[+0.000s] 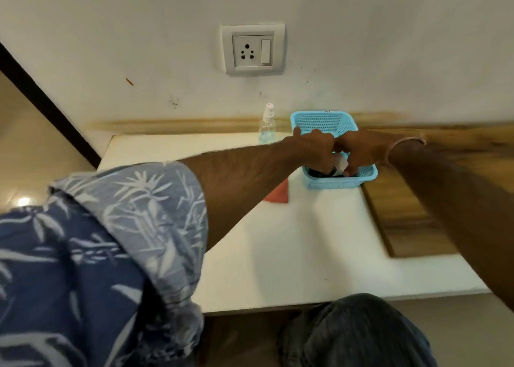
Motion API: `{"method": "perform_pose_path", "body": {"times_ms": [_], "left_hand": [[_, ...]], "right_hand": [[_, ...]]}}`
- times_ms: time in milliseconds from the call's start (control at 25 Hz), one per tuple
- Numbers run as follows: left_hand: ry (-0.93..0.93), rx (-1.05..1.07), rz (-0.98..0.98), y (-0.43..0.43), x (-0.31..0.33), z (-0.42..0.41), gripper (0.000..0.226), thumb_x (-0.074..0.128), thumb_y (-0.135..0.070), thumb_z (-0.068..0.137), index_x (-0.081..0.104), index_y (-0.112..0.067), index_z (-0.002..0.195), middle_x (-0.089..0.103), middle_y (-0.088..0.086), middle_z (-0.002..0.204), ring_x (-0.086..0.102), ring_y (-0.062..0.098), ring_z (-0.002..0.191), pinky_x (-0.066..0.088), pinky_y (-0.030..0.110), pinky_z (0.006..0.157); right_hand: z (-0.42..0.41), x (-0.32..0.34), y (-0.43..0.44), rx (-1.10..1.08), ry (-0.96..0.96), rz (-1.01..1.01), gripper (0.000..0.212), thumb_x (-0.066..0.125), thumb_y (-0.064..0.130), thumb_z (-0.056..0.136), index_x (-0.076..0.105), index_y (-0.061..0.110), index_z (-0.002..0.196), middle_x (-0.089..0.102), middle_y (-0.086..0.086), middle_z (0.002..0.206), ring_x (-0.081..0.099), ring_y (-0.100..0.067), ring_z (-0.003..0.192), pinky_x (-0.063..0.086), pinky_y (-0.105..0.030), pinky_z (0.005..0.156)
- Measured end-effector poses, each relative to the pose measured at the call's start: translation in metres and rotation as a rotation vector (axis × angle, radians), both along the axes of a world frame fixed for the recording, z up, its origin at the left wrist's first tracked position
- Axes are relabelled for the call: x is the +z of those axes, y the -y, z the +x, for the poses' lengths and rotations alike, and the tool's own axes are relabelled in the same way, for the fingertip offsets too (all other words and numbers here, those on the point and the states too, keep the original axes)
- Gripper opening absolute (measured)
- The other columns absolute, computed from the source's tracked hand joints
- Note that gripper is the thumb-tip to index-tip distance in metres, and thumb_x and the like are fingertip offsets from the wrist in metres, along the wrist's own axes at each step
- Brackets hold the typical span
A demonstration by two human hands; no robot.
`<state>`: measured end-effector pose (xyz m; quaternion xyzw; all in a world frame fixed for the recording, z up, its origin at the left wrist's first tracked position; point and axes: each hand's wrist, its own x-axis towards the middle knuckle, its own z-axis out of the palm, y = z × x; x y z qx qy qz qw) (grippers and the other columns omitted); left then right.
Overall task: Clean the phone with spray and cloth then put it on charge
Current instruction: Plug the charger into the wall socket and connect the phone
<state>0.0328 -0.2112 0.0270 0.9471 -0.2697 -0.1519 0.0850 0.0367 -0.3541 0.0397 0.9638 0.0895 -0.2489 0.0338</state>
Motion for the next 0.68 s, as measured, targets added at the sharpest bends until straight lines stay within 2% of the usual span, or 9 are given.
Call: {"method": "perform_pose_path", "body": {"times_ms": [80, 160, 240, 320, 400, 480, 560, 600, 680], "left_hand": [[-0.020, 0.000, 0.103, 0.004, -0.010, 0.005, 0.022, 0.059, -0.036, 0.089, 0.047, -0.019, 0.096, 0.045, -0.003, 0.081, 0.048, 0.024, 0.107, 0.014, 0.058, 0.118], [-0.017, -0.003, 0.126, 0.003, -0.018, 0.008, 0.021, 0.056, -0.037, 0.089, 0.044, -0.020, 0.093, 0.042, -0.003, 0.077, 0.046, 0.024, 0.103, 0.006, 0.060, 0.119], [0.011, -0.010, 0.116, 0.004, -0.024, 0.009, 0.020, 0.056, -0.038, 0.089, 0.045, -0.021, 0.092, 0.042, -0.004, 0.075, 0.045, 0.022, 0.100, 0.003, 0.060, 0.118], [0.036, -0.010, 0.084, 0.006, -0.029, 0.011, 0.022, 0.057, -0.039, 0.089, 0.044, -0.023, 0.081, 0.043, -0.006, 0.074, 0.045, 0.021, 0.098, 0.002, 0.061, 0.117], [0.045, 0.004, 0.076, 0.006, -0.031, 0.011, 0.031, 0.058, -0.037, 0.089, 0.037, -0.026, 0.070, 0.042, -0.007, 0.072, 0.042, 0.019, 0.097, 0.000, 0.063, 0.117], [0.071, 0.008, 0.081, 0.006, -0.032, 0.011, 0.035, 0.060, -0.032, 0.089, 0.033, -0.026, 0.067, 0.041, -0.007, 0.071, 0.040, 0.019, 0.095, -0.001, 0.063, 0.118], [0.126, -0.003, 0.061, 0.005, -0.029, 0.009, 0.038, 0.062, -0.027, 0.089, 0.033, -0.022, 0.065, 0.040, -0.006, 0.068, 0.042, 0.020, 0.091, 0.008, 0.058, 0.119], [0.146, -0.003, 0.029, 0.004, -0.027, 0.009, 0.039, 0.062, -0.025, 0.089, 0.033, -0.020, 0.063, 0.040, -0.005, 0.066, 0.047, 0.023, 0.090, 0.018, 0.052, 0.117], [0.156, 0.026, -0.072, 0.000, -0.025, 0.008, 0.033, 0.061, -0.017, 0.089, 0.040, -0.012, 0.064, 0.049, -0.001, 0.068, 0.058, 0.027, 0.091, 0.037, 0.037, 0.095]], "right_hand": [[0.000, -0.010, 0.001, 0.035, 0.017, -0.020, 0.072, 0.076, 0.017, 0.075, 0.046, 0.022, 0.140, 0.056, -0.001, 0.133, 0.054, -0.023, 0.118, 0.046, -0.036, 0.099], [-0.002, -0.021, 0.003, 0.049, 0.055, 0.026, 0.065, 0.072, 0.016, 0.078, 0.047, 0.021, 0.138, 0.058, -0.004, 0.130, 0.055, -0.025, 0.116, 0.047, -0.035, 0.097], [-0.005, -0.032, 0.005, 0.049, 0.117, 0.092, 0.057, 0.071, 0.017, 0.080, 0.051, 0.019, 0.133, 0.061, -0.006, 0.126, 0.056, -0.027, 0.115, 0.045, -0.033, 0.094], [-0.005, -0.039, 0.006, 0.039, 0.169, 0.136, 0.050, 0.072, 0.018, 0.081, 0.055, 0.017, 0.128, 0.063, -0.007, 0.122, 0.057, -0.027, 0.113, 0.045, -0.033, 0.091], [-0.005, -0.041, 0.008, 0.025, 0.193, 0.173, 0.048, 0.073, 0.017, 0.079, 0.057, 0.017, 0.125, 0.064, -0.007, 0.120, 0.057, -0.027, 0.111, 0.045, -0.032, 0.090], [-0.006, -0.040, 0.009, 0.019, 0.205, 0.186, 0.051, 0.075, 0.020, 0.077, 0.057, 0.016, 0.125, 0.064, -0.006, 0.119, 0.058, -0.026, 0.109, 0.047, -0.033, 0.089], [-0.009, -0.036, 0.011, 0.021, 0.237, 0.194, 0.052, 0.078, 0.029, 0.074, 0.059, 0.018, 0.121, 0.065, -0.004, 0.114, 0.058, -0.021, 0.099, 0.047, -0.031, 0.083], [-0.010, -0.033, 0.012, 0.024, 0.262, 0.202, 0.052, 0.080, 0.031, 0.072, 0.060, 0.020, 0.118, 0.066, -0.003, 0.110, 0.056, -0.018, 0.092, 0.045, -0.029, 0.078], [-0.012, -0.021, 0.013, 0.021, 0.302, 0.208, 0.051, 0.081, 0.030, 0.068, 0.061, 0.022, 0.114, 0.068, -0.002, 0.106, 0.053, -0.016, 0.086, 0.043, -0.028, 0.075]]}}
